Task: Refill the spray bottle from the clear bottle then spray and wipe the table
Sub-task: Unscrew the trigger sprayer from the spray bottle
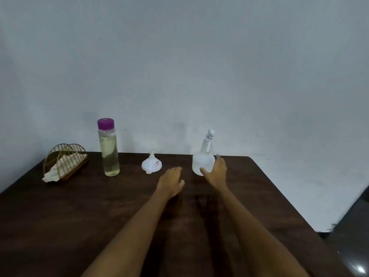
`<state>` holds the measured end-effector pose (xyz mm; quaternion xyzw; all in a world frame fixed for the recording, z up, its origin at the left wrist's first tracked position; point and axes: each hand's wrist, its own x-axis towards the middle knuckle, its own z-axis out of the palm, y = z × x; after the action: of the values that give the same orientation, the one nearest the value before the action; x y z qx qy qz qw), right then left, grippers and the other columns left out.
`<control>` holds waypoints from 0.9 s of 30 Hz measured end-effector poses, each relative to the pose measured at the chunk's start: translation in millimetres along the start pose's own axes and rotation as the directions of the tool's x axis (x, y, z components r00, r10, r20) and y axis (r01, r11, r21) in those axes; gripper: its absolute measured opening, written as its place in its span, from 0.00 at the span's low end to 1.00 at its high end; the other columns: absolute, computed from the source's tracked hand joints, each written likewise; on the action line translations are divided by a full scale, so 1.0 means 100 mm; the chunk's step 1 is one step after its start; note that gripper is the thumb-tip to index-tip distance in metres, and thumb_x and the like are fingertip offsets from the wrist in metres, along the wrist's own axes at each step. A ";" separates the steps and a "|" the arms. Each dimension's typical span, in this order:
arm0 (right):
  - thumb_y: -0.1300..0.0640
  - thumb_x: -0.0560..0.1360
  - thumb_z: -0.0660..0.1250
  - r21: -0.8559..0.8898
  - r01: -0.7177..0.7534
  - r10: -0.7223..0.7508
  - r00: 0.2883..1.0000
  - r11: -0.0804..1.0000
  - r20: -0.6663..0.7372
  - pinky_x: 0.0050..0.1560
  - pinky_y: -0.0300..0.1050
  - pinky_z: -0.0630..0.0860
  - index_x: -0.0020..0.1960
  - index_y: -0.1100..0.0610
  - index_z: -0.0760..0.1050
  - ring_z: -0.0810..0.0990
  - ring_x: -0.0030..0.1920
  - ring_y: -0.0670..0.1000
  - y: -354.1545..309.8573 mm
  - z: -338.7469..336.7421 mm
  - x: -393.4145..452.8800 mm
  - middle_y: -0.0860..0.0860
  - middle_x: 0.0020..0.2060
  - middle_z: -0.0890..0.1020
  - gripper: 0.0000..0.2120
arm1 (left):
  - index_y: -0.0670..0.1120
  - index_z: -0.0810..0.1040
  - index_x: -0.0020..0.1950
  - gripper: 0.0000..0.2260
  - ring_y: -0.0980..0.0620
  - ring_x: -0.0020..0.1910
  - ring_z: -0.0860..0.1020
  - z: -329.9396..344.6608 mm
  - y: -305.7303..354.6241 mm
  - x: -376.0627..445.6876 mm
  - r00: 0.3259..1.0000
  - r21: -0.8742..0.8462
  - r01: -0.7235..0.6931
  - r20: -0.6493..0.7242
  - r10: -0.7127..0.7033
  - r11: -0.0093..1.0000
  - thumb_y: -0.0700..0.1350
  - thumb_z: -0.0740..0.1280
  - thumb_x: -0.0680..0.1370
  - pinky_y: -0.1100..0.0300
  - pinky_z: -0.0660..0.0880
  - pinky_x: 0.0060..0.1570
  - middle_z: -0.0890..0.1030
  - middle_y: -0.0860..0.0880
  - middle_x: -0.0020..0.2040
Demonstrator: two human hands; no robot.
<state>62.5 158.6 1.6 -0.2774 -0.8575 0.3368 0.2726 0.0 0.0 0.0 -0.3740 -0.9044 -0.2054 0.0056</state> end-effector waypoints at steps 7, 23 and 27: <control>0.53 0.68 0.75 0.011 0.037 -0.038 0.992 0.999 0.123 0.72 0.55 0.61 0.72 0.63 0.60 0.62 0.72 0.60 0.16 0.19 0.56 0.59 0.69 0.67 0.40 | 0.44 0.42 0.79 0.51 0.45 0.78 0.48 0.08 0.21 0.74 0.986 -0.237 -0.018 0.158 0.057 0.971 0.47 0.76 0.69 0.45 0.56 0.74 0.47 0.45 0.79; 0.45 0.59 0.79 -0.053 0.001 0.008 0.988 0.999 0.156 0.59 0.55 0.75 0.66 0.55 0.64 0.72 0.62 0.54 -0.16 -0.22 -0.73 0.54 0.60 0.71 0.42 | 0.44 0.66 0.70 0.39 0.46 0.65 0.72 -0.15 0.37 -0.33 0.974 -0.419 -0.115 0.132 0.186 0.901 0.40 0.79 0.63 0.48 0.71 0.63 0.71 0.45 0.67; 0.41 0.59 0.76 -0.092 -0.029 0.039 0.993 0.995 0.114 0.55 0.52 0.76 0.62 0.53 0.64 0.72 0.60 0.53 -0.27 -0.32 -1.30 0.51 0.58 0.71 0.38 | 0.45 0.72 0.65 0.36 0.49 0.59 0.77 -0.19 0.43 -0.89 0.973 -0.517 -0.146 0.078 0.217 0.843 0.42 0.81 0.59 0.48 0.75 0.58 0.78 0.48 0.60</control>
<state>166.0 69.9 5.0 -0.2840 -0.8812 0.3180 0.2040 90.0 -39.7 18.5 -0.4592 -0.7770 -0.4092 -0.1342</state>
